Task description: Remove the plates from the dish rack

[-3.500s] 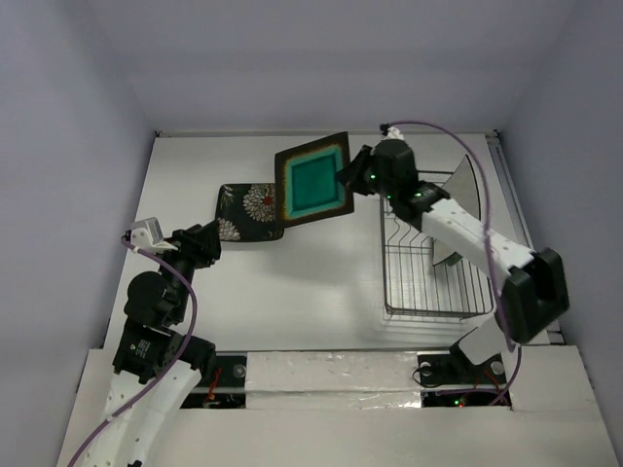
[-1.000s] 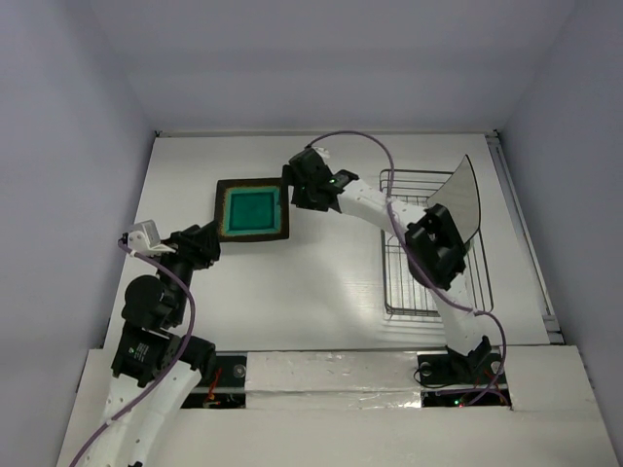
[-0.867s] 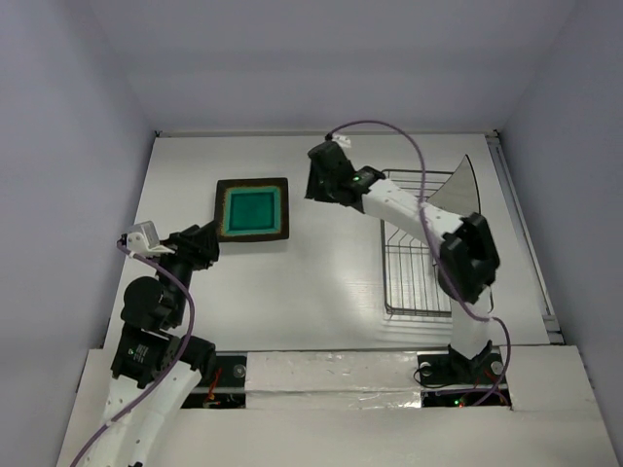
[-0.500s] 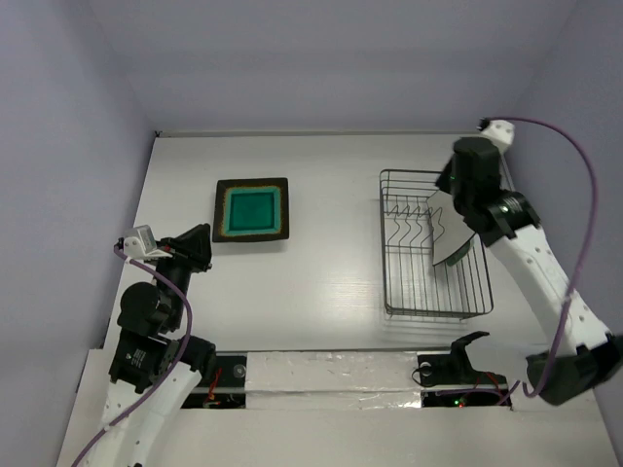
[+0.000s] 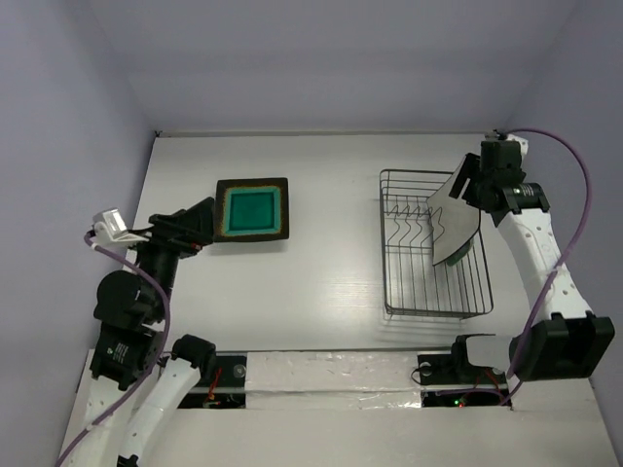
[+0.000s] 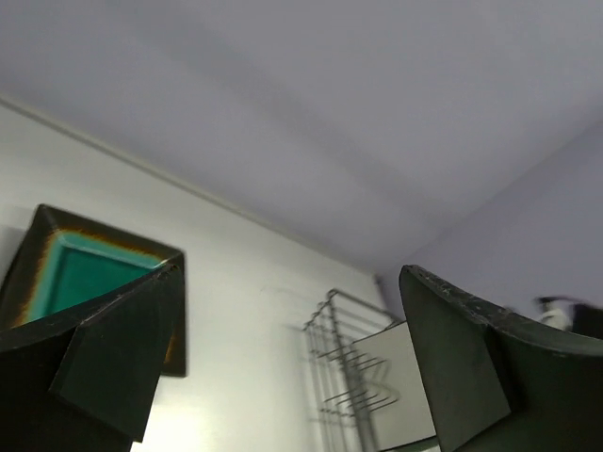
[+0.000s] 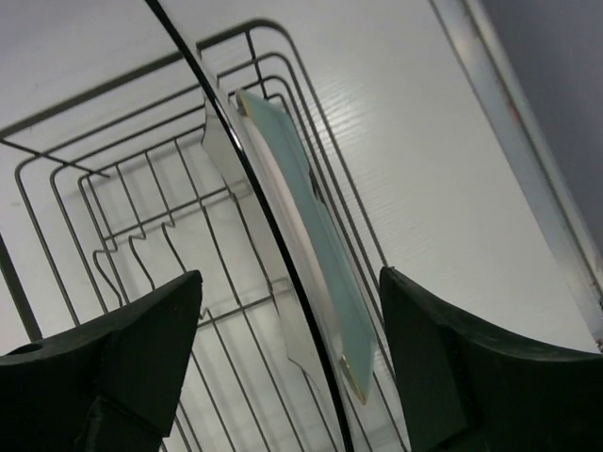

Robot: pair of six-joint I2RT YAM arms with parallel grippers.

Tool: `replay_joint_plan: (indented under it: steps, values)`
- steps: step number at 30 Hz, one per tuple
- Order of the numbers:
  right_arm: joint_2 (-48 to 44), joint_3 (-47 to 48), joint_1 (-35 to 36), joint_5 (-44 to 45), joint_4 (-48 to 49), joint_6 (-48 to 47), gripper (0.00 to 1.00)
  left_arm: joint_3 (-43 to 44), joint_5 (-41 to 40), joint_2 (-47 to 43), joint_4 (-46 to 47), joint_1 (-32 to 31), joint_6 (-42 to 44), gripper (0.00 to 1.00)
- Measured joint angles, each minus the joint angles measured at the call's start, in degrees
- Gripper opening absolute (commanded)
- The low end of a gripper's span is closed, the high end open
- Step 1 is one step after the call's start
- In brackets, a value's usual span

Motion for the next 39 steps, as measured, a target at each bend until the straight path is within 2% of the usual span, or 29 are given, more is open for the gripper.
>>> replay_joint_plan:
  steps: [2, 8, 11, 12, 15, 21, 24, 29, 39]
  values:
    - [2.05, 0.00, -0.26, -1.73, -0.37, -0.61, 0.72, 2.91, 0.00, 0.42, 0.48, 0.00, -3.52, 0.99]
    - [4.98, 0.02, -0.59, -3.85, -0.37, -1.75, 0.62, 7.13, -0.02, 1.49, 2.27, -0.02, -9.27, 0.99]
    - [6.19, 0.46, -0.68, -3.43, -0.42, -2.12, 0.52, 9.01, -0.02, 1.77, 2.05, -0.02, -10.03, 0.99]
    - [6.69, 0.70, -0.68, -3.10, -0.48, -2.27, 0.42, 9.53, -0.02, 1.90, 2.14, -0.02, -10.03, 0.99]
    - [7.78, 1.40, -0.74, -2.03, -0.70, -2.91, 0.24, 10.01, -0.07, 2.23, 2.38, -0.02, -10.03, 0.99]
    - [7.93, 3.15, -0.55, -2.03, -2.58, -3.89, 0.05, 9.94, -0.04, 4.17, 2.36, -0.02, -10.14, 0.99]
    - [7.93, 3.89, -0.61, -2.12, -4.22, -3.91, 0.00, 9.94, -0.04, 4.35, 2.08, -0.02, -9.94, 0.99]
    - [7.72, 6.12, -0.63, -2.93, -6.82, -4.50, 0.00, 8.87, -0.04, 4.02, 0.90, -0.02, -7.32, 0.99]
    - [6.45, 15.87, -0.90, -6.54, -12.15, -6.60, 0.00, -2.97, 0.00, 0.22, -4.74, -0.02, 0.55, 0.99]
